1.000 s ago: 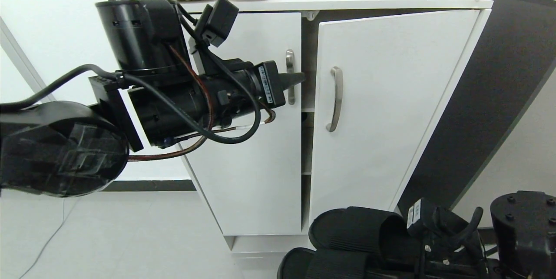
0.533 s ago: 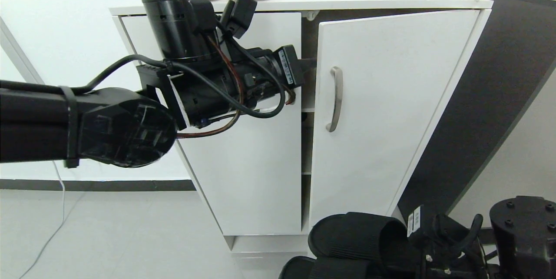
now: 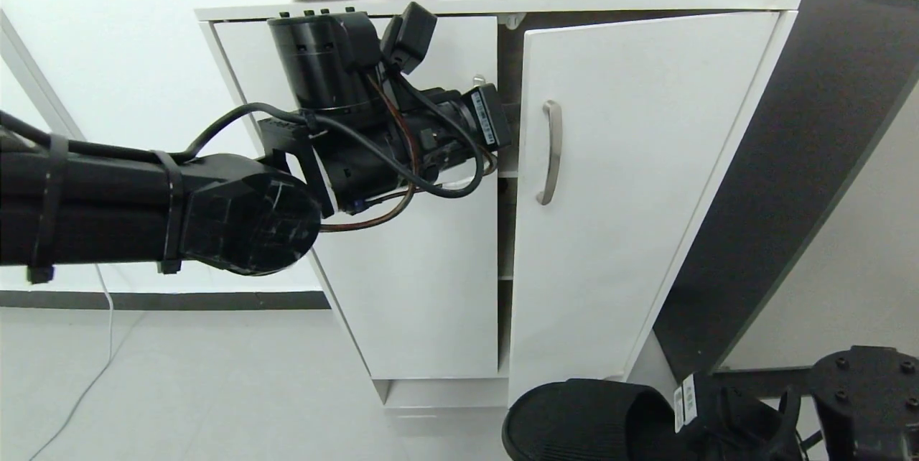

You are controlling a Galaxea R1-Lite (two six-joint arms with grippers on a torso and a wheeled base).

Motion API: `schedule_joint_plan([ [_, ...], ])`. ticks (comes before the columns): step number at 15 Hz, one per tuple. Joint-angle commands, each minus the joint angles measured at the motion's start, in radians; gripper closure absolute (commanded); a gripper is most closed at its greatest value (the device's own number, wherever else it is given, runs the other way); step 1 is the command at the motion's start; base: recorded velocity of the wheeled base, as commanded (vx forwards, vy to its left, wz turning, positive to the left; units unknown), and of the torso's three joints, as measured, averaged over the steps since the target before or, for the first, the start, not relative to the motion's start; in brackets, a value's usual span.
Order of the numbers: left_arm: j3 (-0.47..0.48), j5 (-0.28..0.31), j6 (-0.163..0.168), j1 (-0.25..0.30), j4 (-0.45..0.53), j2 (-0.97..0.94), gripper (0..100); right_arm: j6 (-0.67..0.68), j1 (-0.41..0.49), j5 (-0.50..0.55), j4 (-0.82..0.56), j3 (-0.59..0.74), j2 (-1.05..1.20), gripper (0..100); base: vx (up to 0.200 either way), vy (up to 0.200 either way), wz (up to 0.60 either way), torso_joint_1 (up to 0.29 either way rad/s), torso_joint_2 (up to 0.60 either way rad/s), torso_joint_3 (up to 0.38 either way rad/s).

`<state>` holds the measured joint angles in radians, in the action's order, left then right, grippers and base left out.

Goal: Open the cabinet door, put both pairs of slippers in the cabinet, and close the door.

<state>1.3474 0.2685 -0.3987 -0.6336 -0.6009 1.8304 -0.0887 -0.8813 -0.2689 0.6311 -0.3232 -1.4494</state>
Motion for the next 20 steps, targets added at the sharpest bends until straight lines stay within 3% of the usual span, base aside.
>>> schedule_joint_plan([
  [1,-0.022,-0.003,0.004,-0.038,-0.013,-0.002,100,-0.011,-0.005,-0.001,0.002,0.013,0.003,100,-0.2,0.0,0.0,-0.007,0.01,0.002],
  [5,-0.07,-0.003,0.015,-0.209,-0.108,0.0,100,-0.022,-0.007,-0.035,0.002,0.032,0.02,100,-0.2,0.0,0.0,0.004,0.0,0.004],
  [7,-0.07,-0.003,0.015,-0.222,-0.14,0.009,100,-0.023,-0.007,-0.035,0.002,0.032,0.02,100,0.0,0.0,0.0,0.0,0.0,0.0],
  [9,-0.07,-0.003,0.015,-0.187,-0.142,0.001,100,-0.023,-0.007,-0.032,0.009,0.027,0.017,100,0.0,0.0,0.0,0.0,0.0,0.0],
  [12,-0.076,-0.005,0.017,-0.072,-0.14,-0.034,100,-0.017,0.035,-0.006,0.032,-0.011,-0.016,100,0.0,0.0,0.0,0.0,0.0,0.0],
  [14,-0.174,-0.006,0.08,0.042,-0.109,-0.165,100,0.006,0.097,0.028,0.035,-0.062,-0.04,100,0.0,0.0,0.0,0.0,0.0,0.0],
  [15,-0.174,-0.006,0.08,0.042,-0.109,-0.165,100,0.006,0.097,0.028,0.035,-0.062,-0.04,100,0.0,0.0,0.0,0.0,0.0,0.0],
  [16,-0.26,-0.061,0.093,0.112,0.044,-0.339,100,0.043,0.134,0.114,0.033,-0.137,-0.065,100,0.0,0.0,0.0,0.0,0.0,0.0],
  [17,-0.272,-0.091,0.095,0.129,0.116,-0.39,100,0.058,0.134,0.181,0.032,-0.165,-0.074,100,0.0,0.0,0.0,0.0,0.0,0.0],
  [18,-0.292,-0.172,0.101,0.158,0.331,-0.56,100,0.141,0.12,0.372,0.03,-0.247,-0.121,100,0.0,0.0,0.0,0.0,0.0,0.0],
  [19,-0.307,-0.218,0.13,0.16,0.438,-0.675,100,0.178,0.117,0.464,0.03,-0.3,-0.161,100,0.0,0.0,0.0,0.0,0.0,0.0],
  [20,-0.332,-0.278,0.179,0.16,0.539,-0.783,100,0.204,0.117,0.556,0.032,-0.339,-0.203,100,0.0,0.0,0.0,0.0,0.0,0.0],
])
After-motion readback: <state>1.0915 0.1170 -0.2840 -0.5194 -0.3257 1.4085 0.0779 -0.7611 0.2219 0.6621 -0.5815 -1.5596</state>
